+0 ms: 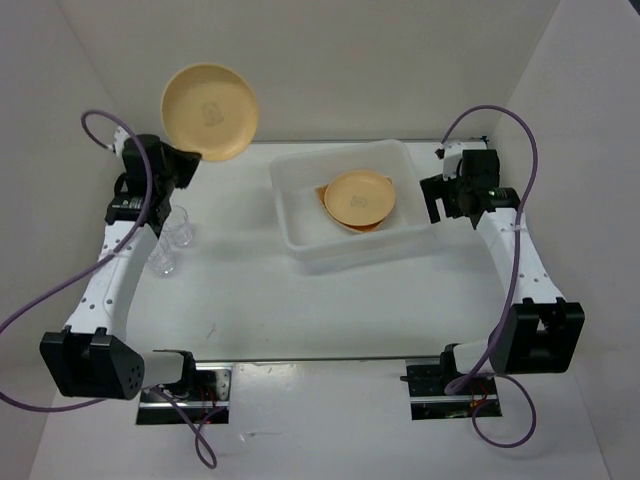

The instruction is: Place the mixed dishes into the plastic bin

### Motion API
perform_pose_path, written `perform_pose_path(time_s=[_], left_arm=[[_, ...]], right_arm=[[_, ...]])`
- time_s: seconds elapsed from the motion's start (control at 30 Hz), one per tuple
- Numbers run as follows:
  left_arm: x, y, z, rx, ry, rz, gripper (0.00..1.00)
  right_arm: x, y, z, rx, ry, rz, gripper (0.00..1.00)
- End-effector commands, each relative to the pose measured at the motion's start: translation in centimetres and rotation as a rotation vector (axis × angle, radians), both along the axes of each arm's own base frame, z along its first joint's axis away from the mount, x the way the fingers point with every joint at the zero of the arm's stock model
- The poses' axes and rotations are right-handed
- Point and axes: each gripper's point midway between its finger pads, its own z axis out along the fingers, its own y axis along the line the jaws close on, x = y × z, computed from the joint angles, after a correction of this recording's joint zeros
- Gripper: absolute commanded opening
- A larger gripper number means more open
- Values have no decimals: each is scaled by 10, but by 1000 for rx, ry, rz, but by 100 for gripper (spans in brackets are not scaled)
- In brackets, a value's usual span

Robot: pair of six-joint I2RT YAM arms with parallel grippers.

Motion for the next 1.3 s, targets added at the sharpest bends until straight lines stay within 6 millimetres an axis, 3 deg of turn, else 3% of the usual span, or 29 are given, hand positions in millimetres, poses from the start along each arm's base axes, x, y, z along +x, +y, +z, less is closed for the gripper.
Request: perform_pose_path(time_s=[0.0,0.03,0.07,0.1,0.13,0.2,0.27,0.33,0.4,0.47,0.5,0.53,0.57,0.67,0.7,0.97,1.0,1.03,1.1,1.17,1.2,1.23,1.27], left_arm=[[30,-26,55,2,-171,-126,0],[35,-56,58,-29,-176,-281,0],[53,-86,33,-43,-116,-378,0],[61,-107,55,-13,-158,-467,0],[74,-133,31,-14,-106,-550,0],[70,-184,20,12,-63,-688,0],[78,-219,15,18,-50,-768,0],[74,-251,-17,19,40,-831,0],[65,-274,-27,38,79,-885,0],[65,-285,-56,51,146,-900,0],[67,-284,-56,57,147,-889,0],[65,-289,-70,58,180,-898,0],[67,-288,-76,62,191,-891,0],[70,-294,-95,78,233,-898,0],[75,-295,-109,88,252,-904,0],[83,-303,-161,112,366,-917,0],[85,-302,-178,126,399,-915,0],[87,-303,-176,126,404,-915,0],[89,-304,-191,133,433,-920,0],[89,-302,-200,139,460,-913,0],[90,-303,-197,139,451,-913,0],[90,-303,-202,139,460,-913,2],[89,-302,-203,139,470,-913,5]], right_arm=[[5,-13,10,14,-82,-83,99],[5,-16,8,22,-83,-99,99],[3,-16,3,22,-70,-99,99],[6,-18,2,14,-74,-108,99],[8,-20,4,14,-90,-129,99],[9,-23,4,19,-101,-159,99],[13,-30,6,12,-130,-207,99],[18,-35,3,20,-135,-240,99],[21,-34,-1,27,-131,-245,99],[26,-38,0,35,-139,-261,88],[28,-38,2,36,-150,-261,85],[30,-41,1,24,-156,-276,77],[31,-43,5,25,-167,-295,55],[38,-56,5,1,-190,-350,11],[38,-56,5,1,-191,-350,8],[64,-58,-6,-2,-167,-354,1],[70,-54,-10,15,-149,-332,1],[74,-51,-11,32,-148,-326,0],[81,-47,-13,46,-131,-308,0],[86,-45,-26,51,-101,-300,0],[92,-48,-20,58,-114,-301,0],[92,-46,-32,65,-81,-292,0],[93,-46,-31,65,-76,-292,0]])
